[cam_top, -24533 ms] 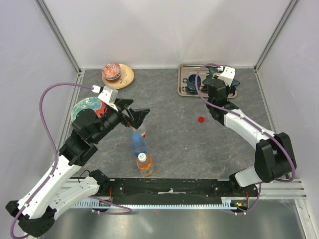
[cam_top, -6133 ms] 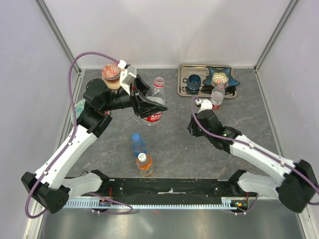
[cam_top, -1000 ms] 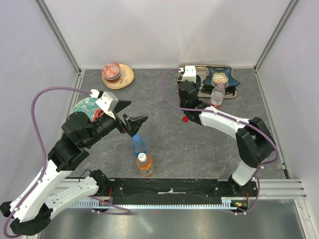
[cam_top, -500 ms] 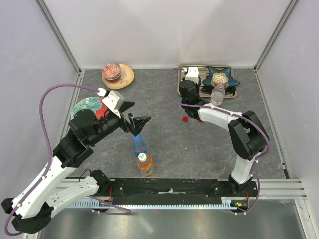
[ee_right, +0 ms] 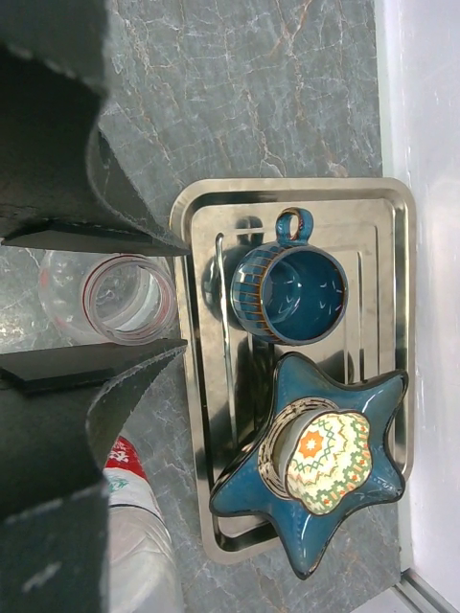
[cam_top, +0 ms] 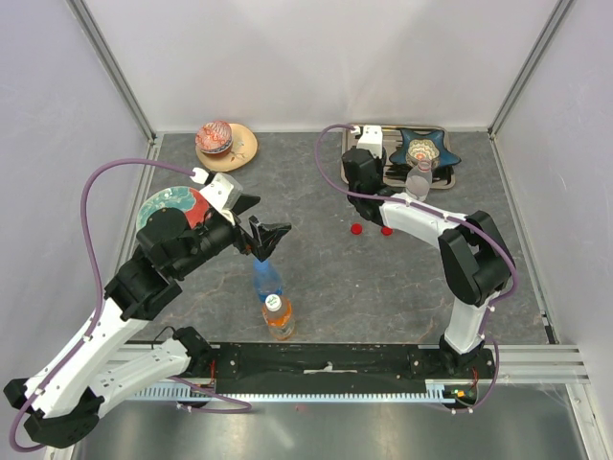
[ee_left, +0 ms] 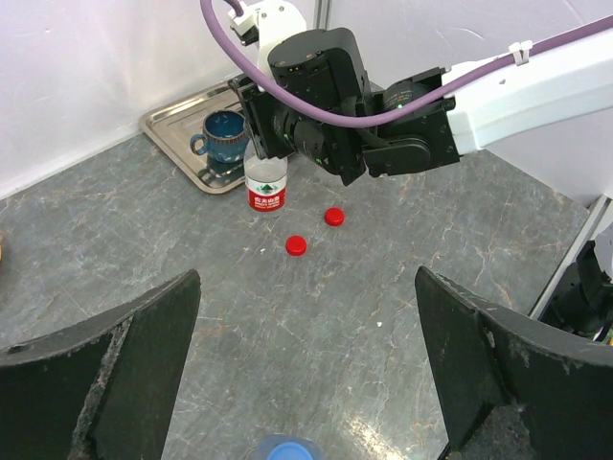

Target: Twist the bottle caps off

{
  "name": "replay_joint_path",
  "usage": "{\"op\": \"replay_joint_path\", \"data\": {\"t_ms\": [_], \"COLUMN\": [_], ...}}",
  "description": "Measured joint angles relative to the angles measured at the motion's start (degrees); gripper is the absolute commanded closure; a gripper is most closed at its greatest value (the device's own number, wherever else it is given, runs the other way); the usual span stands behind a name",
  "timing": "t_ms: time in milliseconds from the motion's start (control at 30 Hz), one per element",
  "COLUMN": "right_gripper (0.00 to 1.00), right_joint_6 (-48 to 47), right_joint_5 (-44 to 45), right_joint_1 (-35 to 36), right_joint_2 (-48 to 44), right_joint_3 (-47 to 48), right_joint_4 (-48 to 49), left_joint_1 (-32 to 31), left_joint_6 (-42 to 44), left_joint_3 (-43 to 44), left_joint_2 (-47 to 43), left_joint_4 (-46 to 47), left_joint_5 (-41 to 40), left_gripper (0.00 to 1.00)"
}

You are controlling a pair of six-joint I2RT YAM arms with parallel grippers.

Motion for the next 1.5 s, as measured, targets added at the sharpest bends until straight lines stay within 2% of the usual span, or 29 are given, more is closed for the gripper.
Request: {"op": "replay_joint_path", "data": {"t_ms": [167, 200, 300, 767, 1033, 1200, 1300, 1500], "right_gripper": [0.48, 0.43, 0.37, 0.30, 0.18, 0.18, 0.21, 0.25], "right_joint_6": [0.55, 0.57, 0.98, 1.64, 2.86, 4.04, 4.50, 4.42], "right_joint_5": [-0.09, -0.17, -0.26, -0.55, -1.97, -2.93, -3.30, -11.87], "right_joint_1": [0.02, 0.02, 0.02, 0.00, 0.02, 0.68, 2.95, 11.80], "right_joint_2": [0.00, 0.00, 0.00, -0.02, -0.94, -5.55, -10.78, -25.22], "right_joint_3": [0.57, 0.66, 0.68, 2.60, 3.04, 4.83, 8.39, 8.00], "right_joint_4": [-1.49, -2.05, -3.39, -6.29, -8.13, -12.79, -16.20, -16.74], "left_joint_1": [0.00, 0.00, 0.00, 0.00, 0.00, 0.00, -0.02, 0.04], "left_joint_6": [-0.02, -0.02, -0.02, -0.04, -0.04, -0.24, -0.83, -3.58], "left_joint_3": [0.00, 0.00, 0.00, 0.00, 0.00, 0.00, 0.00, -0.04], "left_joint_2": [0.02, 0.04, 0.13, 0.50, 0.50, 0.50, 0.46, 0.13], "left_joint_4": [0.02, 0.00, 0.00, 0.00, 0.00, 0.00, 0.02, 0.00], "left_joint_5": [0.00, 0.00, 0.02, 0.02, 0.02, -0.02, -1.44, -13.00], "left_gripper": [0.00, 0.00, 0.01, 0.00, 0.01, 0.00, 0.00, 0.00]}}
